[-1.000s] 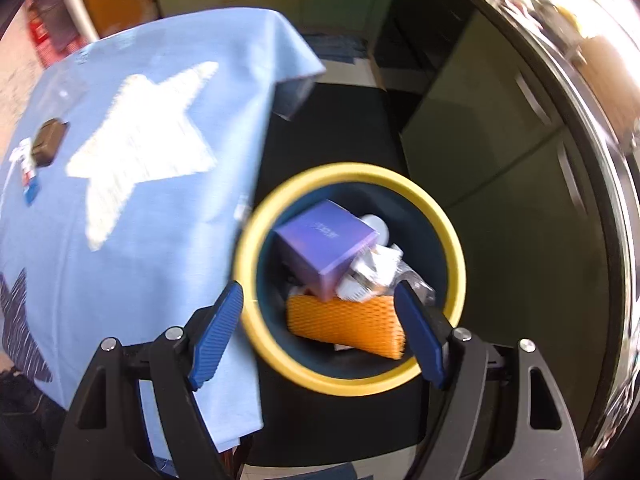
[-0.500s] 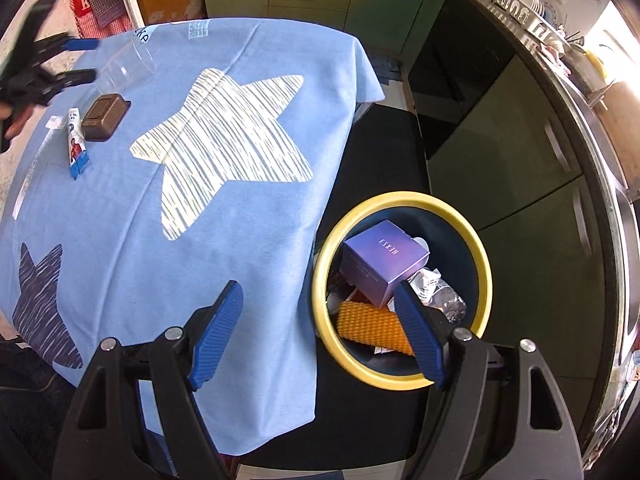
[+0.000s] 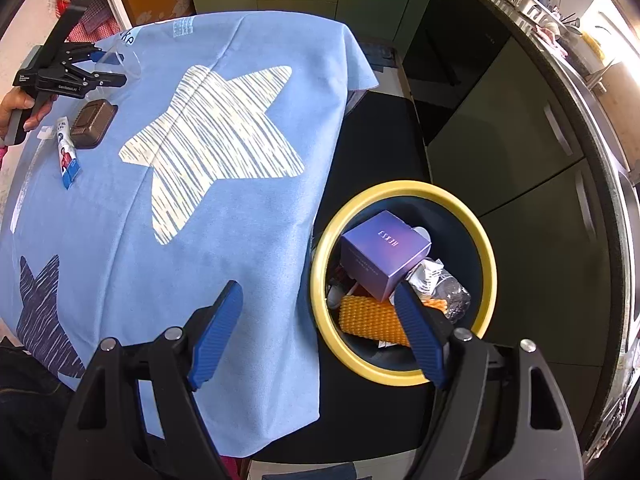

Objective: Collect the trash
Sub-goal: 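Grasp the clear plastic cup with the left tool and lift it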

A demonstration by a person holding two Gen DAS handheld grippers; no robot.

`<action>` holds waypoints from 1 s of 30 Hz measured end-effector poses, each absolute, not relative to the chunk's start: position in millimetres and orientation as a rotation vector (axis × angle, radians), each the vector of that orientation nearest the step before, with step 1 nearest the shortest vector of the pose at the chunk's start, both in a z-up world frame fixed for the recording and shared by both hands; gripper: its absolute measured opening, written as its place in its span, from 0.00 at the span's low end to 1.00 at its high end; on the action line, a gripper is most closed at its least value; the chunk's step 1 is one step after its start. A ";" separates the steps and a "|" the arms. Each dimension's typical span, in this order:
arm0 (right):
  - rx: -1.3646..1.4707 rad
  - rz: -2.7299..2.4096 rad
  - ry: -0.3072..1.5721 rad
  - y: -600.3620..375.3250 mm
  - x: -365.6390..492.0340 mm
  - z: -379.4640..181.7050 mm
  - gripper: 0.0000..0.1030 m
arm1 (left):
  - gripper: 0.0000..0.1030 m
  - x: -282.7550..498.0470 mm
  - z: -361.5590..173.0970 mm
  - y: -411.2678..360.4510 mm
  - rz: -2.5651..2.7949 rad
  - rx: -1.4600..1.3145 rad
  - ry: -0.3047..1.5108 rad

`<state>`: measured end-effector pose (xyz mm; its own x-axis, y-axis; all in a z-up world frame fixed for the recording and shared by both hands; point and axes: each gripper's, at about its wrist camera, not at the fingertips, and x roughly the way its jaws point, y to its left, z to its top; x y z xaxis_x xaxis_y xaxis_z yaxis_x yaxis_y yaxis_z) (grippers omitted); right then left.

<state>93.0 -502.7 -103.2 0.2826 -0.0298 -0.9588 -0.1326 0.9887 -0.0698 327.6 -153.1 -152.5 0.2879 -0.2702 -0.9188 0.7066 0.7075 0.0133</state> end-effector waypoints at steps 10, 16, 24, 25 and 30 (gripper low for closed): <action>-0.151 0.081 1.277 -496.0 89.7 -100.5 0.72 | 0.60 321.7 -147.4 -151.9 -0.691 0.477 1.071; -0.145 0.083 1.255 -496.4 82.9 -95.3 0.72 | 0.60 303.7 -118.8 -153.9 -0.696 0.495 0.990; -0.087 0.039 1.233 -520.3 57.7 -97.0 0.72 | 0.60 253.7 -74.8 -182.8 -0.756 0.532 0.887; -0.078 0.024 1.233 -525.9 53.3 -98.4 0.72 | 0.60 245.6 -70.4 -192.0 -0.771 0.541 0.875; -0.022 -0.047 1.237 -558.5 26.2 -107.2 0.72 | 0.61 201.1 -53.6 -261.0 -0.916 0.577 0.845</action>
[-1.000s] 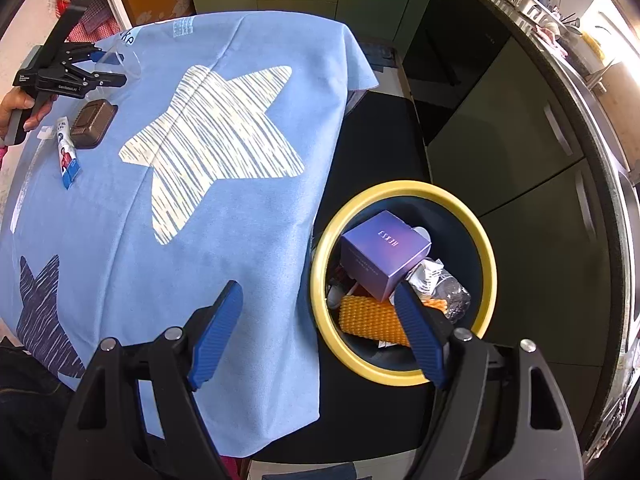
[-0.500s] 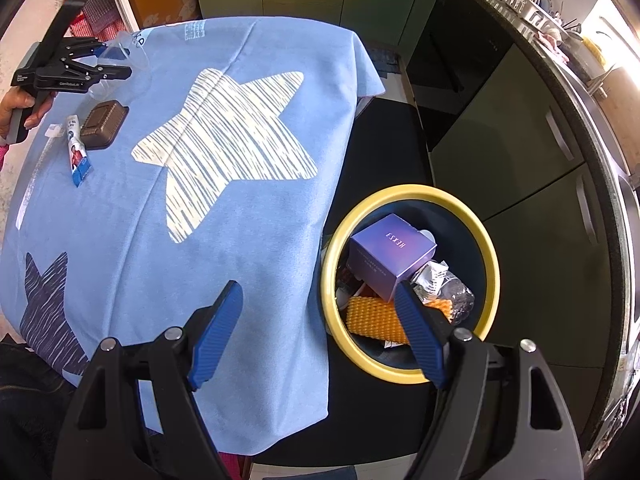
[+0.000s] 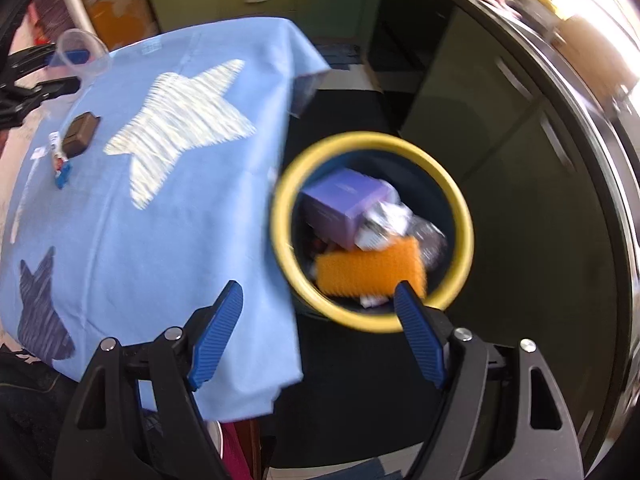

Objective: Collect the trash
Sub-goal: 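Grasp the clear plastic cup with the left tool and lift it, then carry the clear cup over the bin and open the left tool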

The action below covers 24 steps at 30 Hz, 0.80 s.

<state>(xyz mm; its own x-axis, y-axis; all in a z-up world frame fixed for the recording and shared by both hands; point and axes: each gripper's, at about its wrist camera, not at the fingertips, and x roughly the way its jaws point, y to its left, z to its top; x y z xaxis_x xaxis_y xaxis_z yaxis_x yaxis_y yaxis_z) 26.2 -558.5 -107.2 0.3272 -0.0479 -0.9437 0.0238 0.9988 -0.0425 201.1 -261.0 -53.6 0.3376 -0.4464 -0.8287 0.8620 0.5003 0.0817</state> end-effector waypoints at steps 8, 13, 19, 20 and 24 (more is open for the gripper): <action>0.078 -0.143 1.220 -616.4 -25.7 -116.1 0.72 | 0.62 146.5 -61.1 -415.9 -1.185 0.626 0.864; 0.135 -0.169 1.212 -643.5 -51.4 -124.0 0.72 | 0.62 130.9 -100.4 -510.1 -1.265 0.657 0.924; 0.178 -0.173 1.214 -664.8 -64.7 -136.0 0.72 | 0.65 125.8 -144.9 -565.3 -1.264 0.660 0.983; 0.181 -0.172 1.215 -666.4 -64.7 -137.1 0.72 | 0.68 125.0 -149.7 -569.7 -1.265 0.659 0.995; 0.186 -0.170 1.213 -668.9 -64.0 -137.2 0.72 | 0.84 122.2 -170.9 -581.1 -1.246 0.684 1.028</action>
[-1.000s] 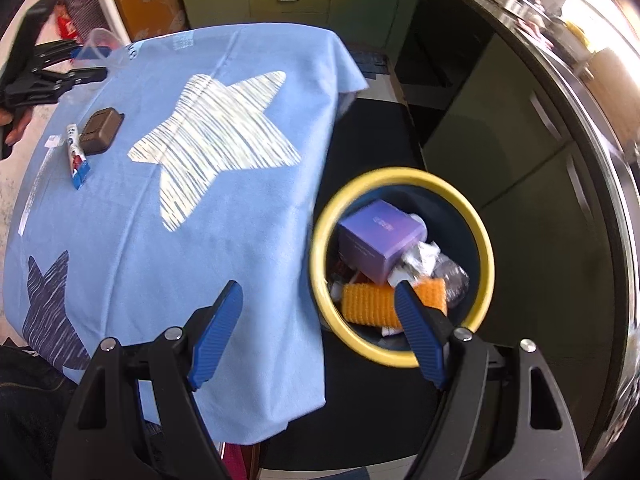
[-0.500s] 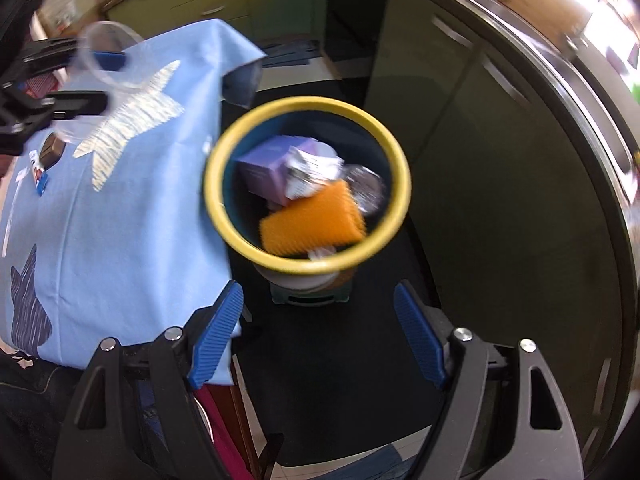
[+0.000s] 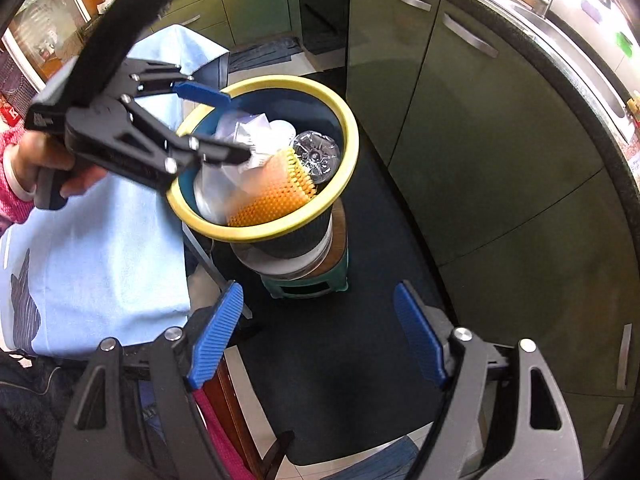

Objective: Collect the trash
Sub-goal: 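Carry the clear cup over the bin and open the left tool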

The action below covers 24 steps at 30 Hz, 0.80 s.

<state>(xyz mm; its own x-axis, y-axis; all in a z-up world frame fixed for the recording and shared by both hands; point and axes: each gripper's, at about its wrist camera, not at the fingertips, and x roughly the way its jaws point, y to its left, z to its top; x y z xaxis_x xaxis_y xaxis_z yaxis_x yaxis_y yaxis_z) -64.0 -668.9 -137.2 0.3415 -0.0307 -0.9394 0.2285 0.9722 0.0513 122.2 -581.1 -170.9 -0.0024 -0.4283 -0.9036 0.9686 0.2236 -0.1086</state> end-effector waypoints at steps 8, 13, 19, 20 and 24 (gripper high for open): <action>0.169 -0.154 1.195 -662.1 -66.7 -129.2 0.72 | 0.85 133.1 -117.8 -523.2 -1.182 0.557 0.955; 0.153 -0.146 1.199 -655.7 -58.8 -124.1 0.72 | 0.90 131.3 -62.0 -438.0 -1.108 0.424 0.863; 0.091 -0.082 1.213 -624.4 -30.1 -119.0 0.72 | 0.96 120.8 -29.2 -296.0 -0.904 0.274 0.817; 0.067 -0.059 1.219 -613.1 -19.8 -118.1 0.72 | 0.96 119.9 -27.8 -268.0 -0.858 0.249 0.823; -0.021 0.040 1.227 -567.0 19.7 -113.8 0.72 | 0.96 112.3 -33.0 -178.8 -0.676 0.187 0.817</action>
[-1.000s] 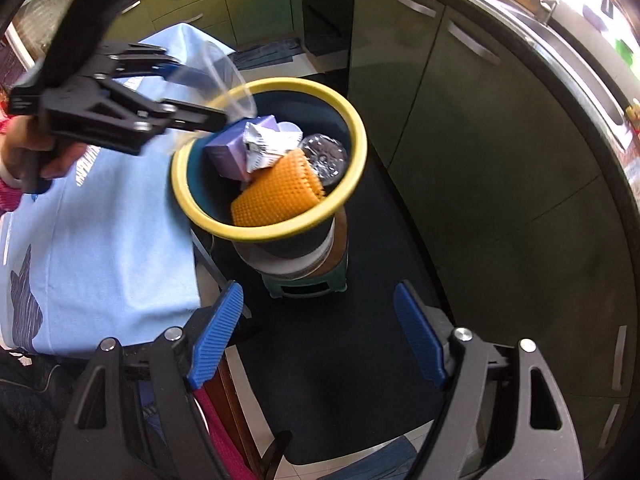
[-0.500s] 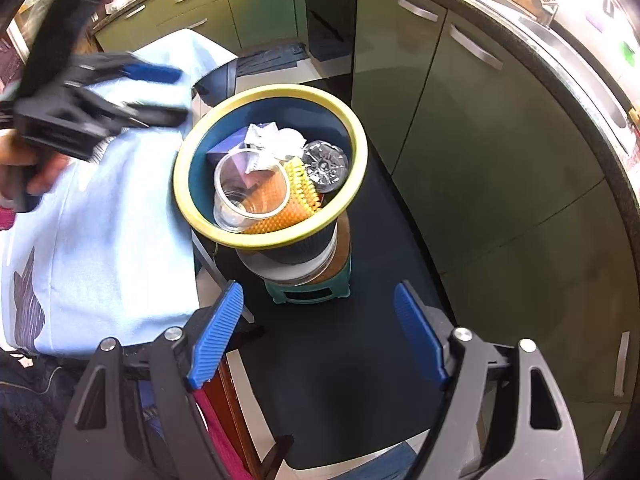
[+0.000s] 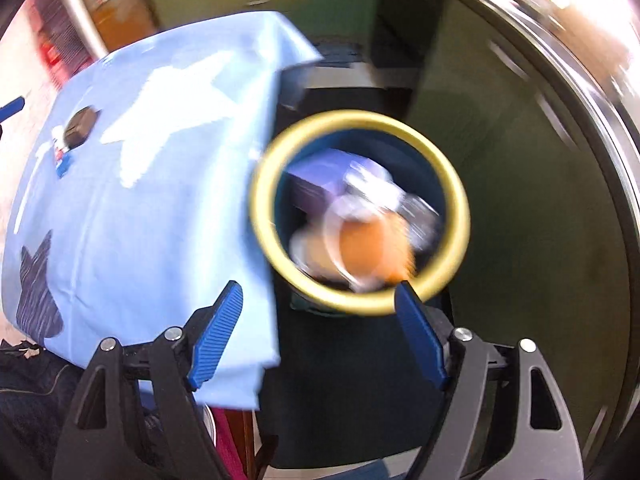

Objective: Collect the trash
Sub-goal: 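Grasp the brown square plastic container with the right tool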

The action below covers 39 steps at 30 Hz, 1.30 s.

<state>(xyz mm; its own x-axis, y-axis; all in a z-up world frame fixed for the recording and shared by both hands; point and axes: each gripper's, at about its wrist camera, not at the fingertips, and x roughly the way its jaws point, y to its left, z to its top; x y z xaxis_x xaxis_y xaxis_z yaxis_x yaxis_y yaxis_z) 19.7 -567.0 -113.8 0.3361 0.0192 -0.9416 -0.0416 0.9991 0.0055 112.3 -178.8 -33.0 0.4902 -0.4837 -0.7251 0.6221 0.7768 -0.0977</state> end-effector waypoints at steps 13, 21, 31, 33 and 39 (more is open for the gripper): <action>-0.148 0.450 1.235 -345.5 174.1 -103.6 0.72 | 0.96 80.0 -73.3 -7.2 -0.325 0.004 0.841; -0.019 0.417 1.355 -243.3 237.2 -110.8 0.71 | 0.96 70.8 -78.5 9.6 -0.280 0.046 0.819; -0.018 0.243 1.493 -210.3 250.5 -142.2 0.69 | 0.96 65.1 -85.1 21.9 -0.302 0.075 0.806; -0.021 0.222 1.500 -207.9 251.4 -146.3 0.65 | 0.96 64.5 -87.1 24.6 -0.306 0.075 0.807; -0.047 0.190 1.519 -194.7 252.2 -162.5 0.62 | 0.96 56.9 -88.6 35.0 -0.304 0.051 0.801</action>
<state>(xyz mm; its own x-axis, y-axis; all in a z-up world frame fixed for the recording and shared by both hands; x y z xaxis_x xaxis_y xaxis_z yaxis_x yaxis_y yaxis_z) 252.2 -194.7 -162.5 0.0403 0.0948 -0.9947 -0.1529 0.9843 0.0876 56.9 35.0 -88.6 0.6548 -0.2486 -0.7138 0.2868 0.9554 -0.0697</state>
